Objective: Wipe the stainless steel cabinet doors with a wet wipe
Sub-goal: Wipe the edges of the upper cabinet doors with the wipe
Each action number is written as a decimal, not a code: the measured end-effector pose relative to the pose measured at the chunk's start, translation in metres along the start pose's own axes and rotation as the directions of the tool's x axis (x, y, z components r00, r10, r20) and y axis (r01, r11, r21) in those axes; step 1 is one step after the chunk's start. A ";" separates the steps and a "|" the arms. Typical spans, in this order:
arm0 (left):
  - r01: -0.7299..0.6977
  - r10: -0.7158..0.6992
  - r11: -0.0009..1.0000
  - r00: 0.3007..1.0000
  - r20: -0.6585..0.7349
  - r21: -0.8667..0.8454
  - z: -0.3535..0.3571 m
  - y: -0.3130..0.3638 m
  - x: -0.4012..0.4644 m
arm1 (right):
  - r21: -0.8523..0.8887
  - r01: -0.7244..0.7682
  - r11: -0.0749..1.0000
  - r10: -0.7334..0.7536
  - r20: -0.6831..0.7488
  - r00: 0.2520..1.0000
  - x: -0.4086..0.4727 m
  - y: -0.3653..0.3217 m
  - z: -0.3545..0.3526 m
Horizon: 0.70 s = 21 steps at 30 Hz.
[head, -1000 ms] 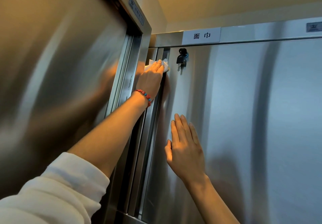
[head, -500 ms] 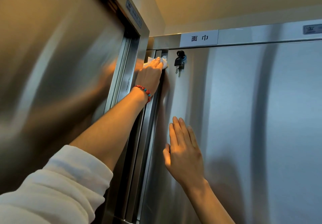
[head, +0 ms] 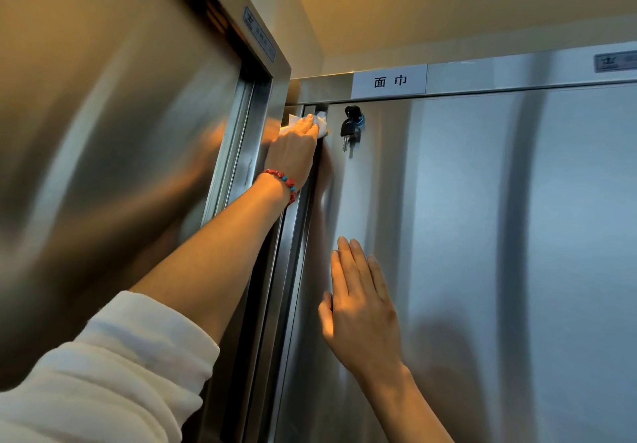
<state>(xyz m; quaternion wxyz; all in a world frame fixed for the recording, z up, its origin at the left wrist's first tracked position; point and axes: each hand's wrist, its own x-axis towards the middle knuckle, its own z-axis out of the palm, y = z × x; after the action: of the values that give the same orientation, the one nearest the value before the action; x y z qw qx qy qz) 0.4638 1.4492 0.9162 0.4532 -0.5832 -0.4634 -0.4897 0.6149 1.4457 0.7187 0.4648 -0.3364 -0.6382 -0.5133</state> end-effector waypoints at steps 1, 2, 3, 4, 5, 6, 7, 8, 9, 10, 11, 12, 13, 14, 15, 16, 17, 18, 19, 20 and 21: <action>0.002 -0.002 1.000 1.000 0.000 -0.003 0.000 0.001 0.001 | 0.000 -0.001 1.000 0.001 0.001 1.000 0.000 0.000 0.000; 0.005 -0.005 1.000 1.000 -0.001 -0.007 0.000 0.001 0.002 | -0.002 0.000 1.000 0.000 0.000 1.000 0.000 0.000 0.000; 0.007 -0.007 1.000 1.000 -0.001 -0.014 0.001 0.001 0.000 | -0.002 0.002 1.000 -0.002 0.000 1.000 0.000 0.000 0.000; 0.010 -0.010 1.000 1.000 -0.004 -0.018 0.002 0.001 -0.002 | 0.001 0.003 1.000 -0.003 -0.001 1.000 0.000 0.000 0.000; 0.014 -0.015 1.000 1.000 -0.006 -0.021 0.003 0.001 -0.005 | 0.005 0.003 1.000 -0.003 -0.001 1.000 0.000 0.000 0.001; 0.019 -0.019 1.000 1.000 -0.005 -0.025 0.004 0.000 -0.008 | 0.010 0.001 1.000 -0.001 -0.003 1.000 0.000 0.000 0.001; 0.022 -0.022 0.999 1.000 -0.001 -0.031 0.005 0.001 -0.013 | 0.015 -0.001 1.000 0.001 -0.005 1.000 0.000 0.000 0.001; 0.023 -0.023 0.999 1.000 0.005 -0.035 0.006 0.001 -0.017 | 0.018 -0.002 1.000 0.002 -0.007 1.000 0.000 0.000 0.001; 0.022 -0.021 0.999 1.000 0.010 -0.036 0.006 0.002 -0.021 | 0.019 -0.003 1.000 0.003 -0.008 1.000 0.000 0.000 0.000; 0.018 -0.018 0.999 1.000 0.013 -0.033 0.006 0.002 -0.025 | 0.018 -0.004 1.000 0.004 -0.008 1.000 0.000 0.000 0.000; 0.015 -0.015 0.999 1.000 0.014 -0.031 0.006 0.002 -0.028 | 0.018 -0.005 1.000 0.005 -0.007 1.000 0.001 0.000 0.000; 0.016 -0.015 0.999 1.000 0.015 -0.029 0.006 0.002 -0.032 | 0.022 -0.005 1.000 0.005 -0.006 1.000 0.001 0.000 0.000; 0.018 -0.017 0.999 1.000 0.016 -0.028 0.005 0.003 -0.035 | 0.028 -0.004 1.000 0.004 -0.005 1.000 0.001 0.000 0.000; 0.020 -0.019 0.999 1.000 0.019 -0.025 0.005 0.003 -0.038 | 0.033 -0.003 0.999 0.003 -0.003 1.000 0.001 0.000 0.000; 0.021 -0.021 1.000 1.000 0.023 -0.021 0.005 0.004 -0.041 | 0.036 -0.003 0.999 0.003 0.001 1.000 0.001 0.000 0.000; 0.022 -0.021 1.000 0.999 0.026 -0.018 0.005 0.004 -0.044 | 0.039 -0.005 0.999 0.005 0.004 1.000 0.001 0.000 0.000; 0.024 -0.024 1.000 0.999 0.027 -0.017 0.006 0.004 -0.047 | 0.043 -0.007 0.999 0.006 0.006 1.000 0.001 0.000 0.000; 0.026 -0.026 1.000 0.999 0.026 -0.015 0.006 0.005 -0.051 | 0.046 -0.008 0.999 0.008 0.006 1.000 0.000 0.000 0.000; 0.027 -0.027 1.000 0.999 0.023 -0.011 0.006 0.005 -0.055 | 0.049 -0.008 0.999 0.008 0.007 1.000 0.001 0.000 -0.001; 0.028 -0.028 1.000 0.999 0.023 -0.010 0.006 0.005 -0.059 | 0.048 -0.007 0.999 0.007 0.011 1.000 0.001 0.000 -0.001; 0.029 -0.029 1.000 0.999 0.028 -0.012 0.006 0.006 -0.063 | 0.048 -0.007 0.999 0.006 0.014 1.000 0.001 0.000 -0.002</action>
<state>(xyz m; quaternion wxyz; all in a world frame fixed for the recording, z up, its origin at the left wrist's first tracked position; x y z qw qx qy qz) 0.4647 1.4480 0.8525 0.4359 -0.5861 -0.4748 -0.4910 0.6149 1.4442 0.7197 0.4698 -0.3310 -0.6525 -0.4939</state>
